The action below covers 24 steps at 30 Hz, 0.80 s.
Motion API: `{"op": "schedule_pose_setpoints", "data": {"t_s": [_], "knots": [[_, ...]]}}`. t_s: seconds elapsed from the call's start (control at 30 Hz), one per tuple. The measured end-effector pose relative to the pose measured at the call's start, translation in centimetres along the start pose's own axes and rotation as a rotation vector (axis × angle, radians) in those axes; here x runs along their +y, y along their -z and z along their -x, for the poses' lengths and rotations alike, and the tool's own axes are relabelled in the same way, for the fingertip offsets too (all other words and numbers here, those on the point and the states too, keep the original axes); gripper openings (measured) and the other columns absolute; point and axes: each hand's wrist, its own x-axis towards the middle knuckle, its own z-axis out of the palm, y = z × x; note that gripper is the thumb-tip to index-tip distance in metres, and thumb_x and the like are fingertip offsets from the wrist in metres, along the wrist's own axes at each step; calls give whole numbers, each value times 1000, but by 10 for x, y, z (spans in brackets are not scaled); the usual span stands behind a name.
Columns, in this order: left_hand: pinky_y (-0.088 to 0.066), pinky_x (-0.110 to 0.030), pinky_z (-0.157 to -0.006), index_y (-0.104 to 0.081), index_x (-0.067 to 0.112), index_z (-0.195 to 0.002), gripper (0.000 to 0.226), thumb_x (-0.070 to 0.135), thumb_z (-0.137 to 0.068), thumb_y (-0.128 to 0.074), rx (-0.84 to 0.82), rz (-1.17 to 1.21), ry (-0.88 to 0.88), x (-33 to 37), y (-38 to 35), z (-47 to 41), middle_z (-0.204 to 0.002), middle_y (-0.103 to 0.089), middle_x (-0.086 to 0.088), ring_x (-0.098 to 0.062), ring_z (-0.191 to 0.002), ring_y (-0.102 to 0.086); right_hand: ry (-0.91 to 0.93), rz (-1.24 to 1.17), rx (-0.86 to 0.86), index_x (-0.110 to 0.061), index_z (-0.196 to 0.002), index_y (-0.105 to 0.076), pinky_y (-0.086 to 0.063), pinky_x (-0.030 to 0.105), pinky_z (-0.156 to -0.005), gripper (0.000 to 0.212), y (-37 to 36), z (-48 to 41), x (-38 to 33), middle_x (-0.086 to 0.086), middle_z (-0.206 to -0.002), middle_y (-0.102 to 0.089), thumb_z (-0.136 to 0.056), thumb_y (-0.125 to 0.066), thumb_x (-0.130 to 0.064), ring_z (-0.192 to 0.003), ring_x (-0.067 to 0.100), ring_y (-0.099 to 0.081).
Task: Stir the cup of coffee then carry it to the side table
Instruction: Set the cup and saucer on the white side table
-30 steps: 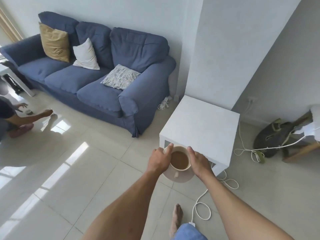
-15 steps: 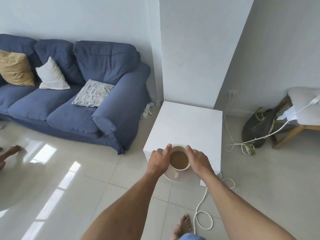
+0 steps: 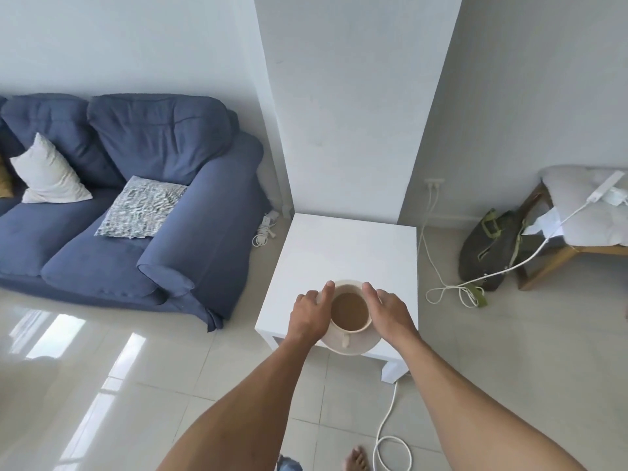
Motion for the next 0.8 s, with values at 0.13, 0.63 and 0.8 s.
{"op": "schedule_pose_setpoints", "data": {"t_s": [0.13, 0.63, 0.8], "knots": [[-45, -46, -94, -63, 13, -111, 82, 78, -84, -22, -14, 0, 19, 10, -4, -18, -107, -61, -8, -28, -101, -56, -11, 15, 1, -21, -88, -47, -42, 36, -75, 67, 4, -22, -1, 6, -101, -59, -79, -20, -82, -89, 21, -51], [-38, -37, -81, -62, 17, -106, 64, 69, -92, -28, -93, -30, 5, 38, -23, -152, -106, -56, -4, -22, -95, -51, -114, -15, 67, -14, -93, -58, -45, 39, -78, 66, 1, -138, -12, 8, -99, -60, -90, -22, -69, -93, 26, -57], [-45, -39, -85, -61, 17, -103, 61, 69, -92, -30, -116, -7, 27, 43, -29, -201, -100, -52, 1, -21, -94, -55, -126, -54, 66, -21, -94, -56, -40, 36, -78, 53, -4, -182, -18, 5, -104, -58, -93, -25, -65, -95, 21, -55]]}}
